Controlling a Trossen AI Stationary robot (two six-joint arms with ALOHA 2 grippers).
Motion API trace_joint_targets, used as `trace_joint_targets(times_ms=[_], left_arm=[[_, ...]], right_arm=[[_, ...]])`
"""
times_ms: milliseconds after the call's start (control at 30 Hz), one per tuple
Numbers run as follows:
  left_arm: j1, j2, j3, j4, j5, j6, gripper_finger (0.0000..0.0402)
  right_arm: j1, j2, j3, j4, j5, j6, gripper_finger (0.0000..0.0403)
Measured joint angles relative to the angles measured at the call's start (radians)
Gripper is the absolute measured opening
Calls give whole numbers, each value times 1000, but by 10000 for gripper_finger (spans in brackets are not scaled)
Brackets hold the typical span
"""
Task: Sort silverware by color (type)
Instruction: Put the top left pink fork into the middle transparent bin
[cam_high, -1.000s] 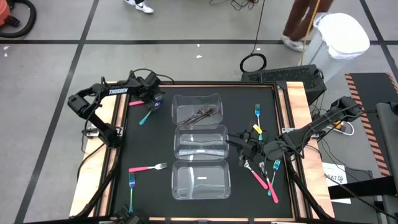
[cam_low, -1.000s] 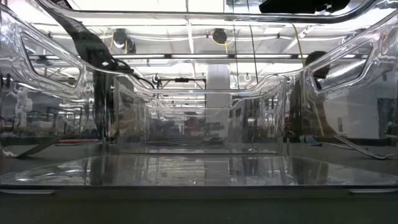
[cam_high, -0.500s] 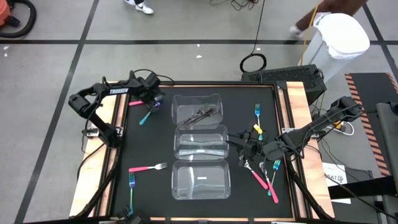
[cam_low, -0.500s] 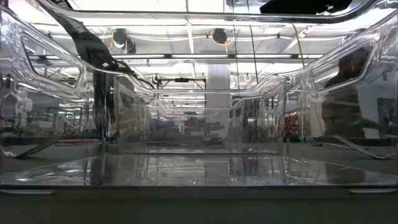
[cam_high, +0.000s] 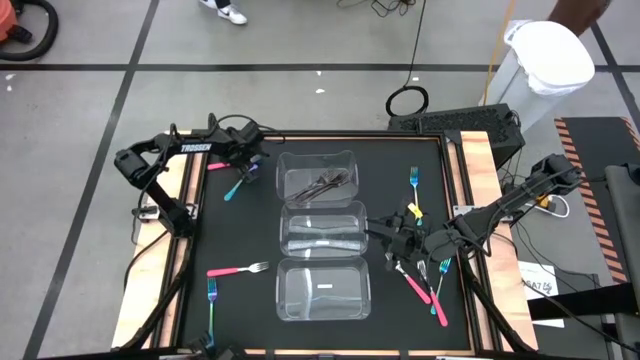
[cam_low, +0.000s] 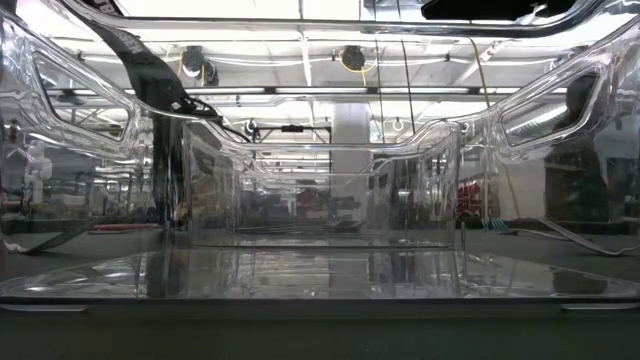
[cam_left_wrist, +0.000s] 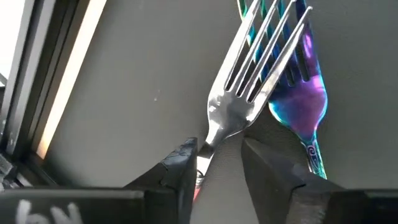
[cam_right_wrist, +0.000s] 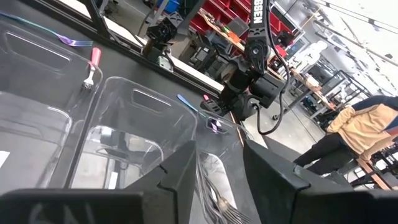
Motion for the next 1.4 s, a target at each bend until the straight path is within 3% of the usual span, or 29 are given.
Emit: trace_joint_targets(times_ms=[300, 833, 1167, 1400], left_arm=[[25, 0, -15, -32, 51, 27, 14], [10, -27, -11, -33, 46, -33, 10], [-32, -213, -11, -87, 16, -75, 1], [-88, -342, -11, -119, 87, -82, 1]], right_arm=[[0, 0, 0, 0, 1, -5, 130], [0, 0, 0, 1, 3, -35, 130], [0, 0, 0, 1, 3, -26, 130], [-1, 0, 0, 1, 3, -20, 130]])
